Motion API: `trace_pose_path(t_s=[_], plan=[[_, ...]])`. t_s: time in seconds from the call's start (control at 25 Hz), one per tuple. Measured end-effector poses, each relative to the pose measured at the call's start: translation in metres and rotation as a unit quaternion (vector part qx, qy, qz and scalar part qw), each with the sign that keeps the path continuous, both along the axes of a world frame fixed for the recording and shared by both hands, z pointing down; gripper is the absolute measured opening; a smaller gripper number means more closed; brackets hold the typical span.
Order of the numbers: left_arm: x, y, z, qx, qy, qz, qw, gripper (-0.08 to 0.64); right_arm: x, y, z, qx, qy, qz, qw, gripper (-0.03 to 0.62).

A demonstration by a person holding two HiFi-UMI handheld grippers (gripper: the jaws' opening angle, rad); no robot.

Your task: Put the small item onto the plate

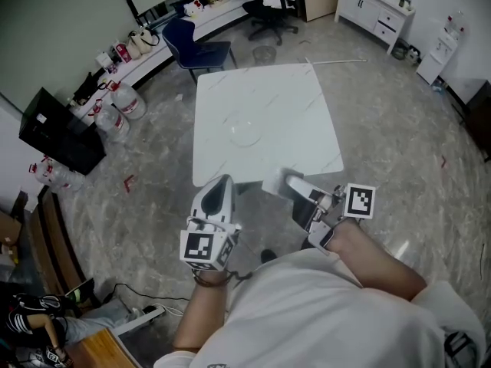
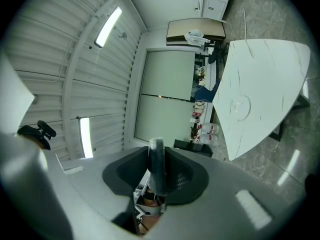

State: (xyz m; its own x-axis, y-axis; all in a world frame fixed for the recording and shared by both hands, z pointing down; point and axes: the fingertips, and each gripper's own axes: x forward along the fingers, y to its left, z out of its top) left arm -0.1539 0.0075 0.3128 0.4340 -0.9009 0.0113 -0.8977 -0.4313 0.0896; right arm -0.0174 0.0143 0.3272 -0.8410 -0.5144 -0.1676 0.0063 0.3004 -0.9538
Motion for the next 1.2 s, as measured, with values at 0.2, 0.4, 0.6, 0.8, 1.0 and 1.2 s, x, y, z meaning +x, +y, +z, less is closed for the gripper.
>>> trace_pose_path(t_s=[0.2, 0.4, 0.6, 0.8, 1.0, 1.2], plan=[[-0.004, -0.025, 0.003, -0.002, -0.001, -0.007, 1.0000, 0.006, -0.010, -0.029, 0.001, -0.007, -0.010, -0.012, 1.000, 0.098], [-0.006, -0.071, -0.007, 0.014, -0.001, -0.035, 0.9993, 0.006, -0.009, -0.086, -0.006, 0.002, -0.014, -0.034, 0.999, 0.100], [-0.003, -0.136, -0.011, 0.024, -0.001, -0.076, 0.9968, 0.006, -0.008, -0.158, -0.005, 0.007, -0.015, -0.074, 0.997, 0.100], [0.002, -0.194, 0.004, 0.020, 0.009, -0.103, 0.9944, 0.006, -0.008, -0.220, 0.004, 0.003, -0.012, -0.108, 0.994, 0.100], [0.007, -0.238, 0.019, 0.012, 0.011, -0.125, 0.9920, 0.006, -0.001, -0.269, 0.014, -0.006, -0.007, -0.139, 0.990, 0.098], [0.004, -0.267, 0.033, -0.001, 0.003, -0.131, 0.9914, 0.006, -0.003, -0.304, 0.032, -0.018, -0.002, -0.146, 0.989, 0.100]])
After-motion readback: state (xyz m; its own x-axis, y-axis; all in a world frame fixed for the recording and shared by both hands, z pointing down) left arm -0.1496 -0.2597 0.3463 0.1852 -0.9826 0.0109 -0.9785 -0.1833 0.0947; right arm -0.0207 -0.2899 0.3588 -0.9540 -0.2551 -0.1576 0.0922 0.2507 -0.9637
